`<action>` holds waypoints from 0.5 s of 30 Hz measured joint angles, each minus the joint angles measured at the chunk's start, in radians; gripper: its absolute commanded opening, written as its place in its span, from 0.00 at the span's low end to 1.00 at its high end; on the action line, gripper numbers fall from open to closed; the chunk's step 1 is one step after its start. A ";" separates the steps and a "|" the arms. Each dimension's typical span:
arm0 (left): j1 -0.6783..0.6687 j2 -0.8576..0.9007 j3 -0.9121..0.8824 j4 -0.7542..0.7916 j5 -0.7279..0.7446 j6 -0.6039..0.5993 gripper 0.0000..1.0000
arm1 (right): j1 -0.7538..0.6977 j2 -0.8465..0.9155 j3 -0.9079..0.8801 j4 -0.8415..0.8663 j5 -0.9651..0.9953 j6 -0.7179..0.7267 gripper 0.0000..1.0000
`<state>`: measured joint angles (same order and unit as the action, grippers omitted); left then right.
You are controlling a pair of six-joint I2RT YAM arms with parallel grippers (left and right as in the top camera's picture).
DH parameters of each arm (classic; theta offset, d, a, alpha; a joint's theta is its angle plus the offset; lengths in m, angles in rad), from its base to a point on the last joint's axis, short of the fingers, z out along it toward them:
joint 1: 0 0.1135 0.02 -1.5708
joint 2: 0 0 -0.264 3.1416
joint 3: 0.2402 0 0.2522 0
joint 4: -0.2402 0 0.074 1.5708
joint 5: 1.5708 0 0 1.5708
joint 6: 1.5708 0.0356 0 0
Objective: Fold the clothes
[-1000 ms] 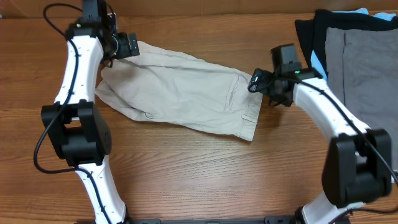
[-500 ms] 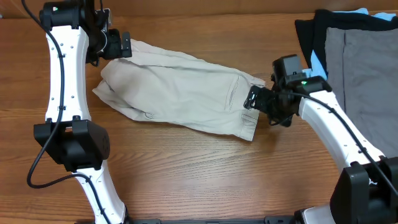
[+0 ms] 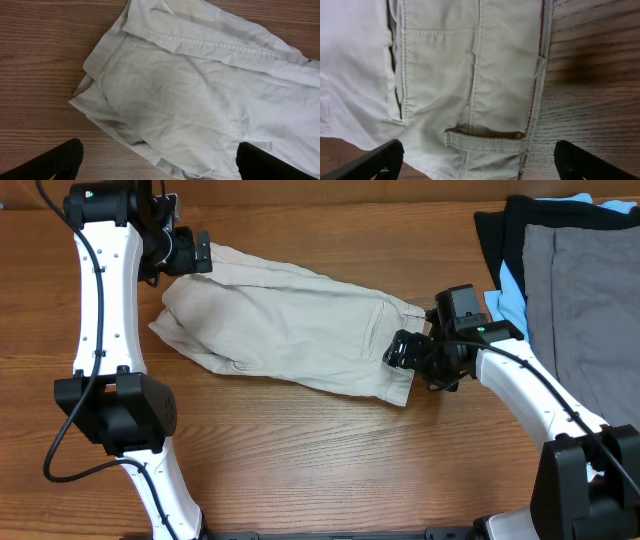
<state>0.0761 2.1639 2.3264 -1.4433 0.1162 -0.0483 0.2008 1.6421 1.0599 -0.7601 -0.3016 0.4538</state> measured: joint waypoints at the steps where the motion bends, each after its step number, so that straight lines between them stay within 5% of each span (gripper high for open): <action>1: 0.000 0.000 0.000 0.000 0.000 0.000 1.00 | -0.002 0.000 -0.004 0.003 -0.002 -0.002 1.00; 15: 0.000 0.001 0.000 -0.001 -0.001 0.000 1.00 | -0.036 0.021 -0.007 0.024 -0.009 -0.005 1.00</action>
<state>0.0761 2.1647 2.3260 -1.4441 0.1150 -0.0479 0.1650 1.6627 1.0527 -0.7361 -0.3107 0.4484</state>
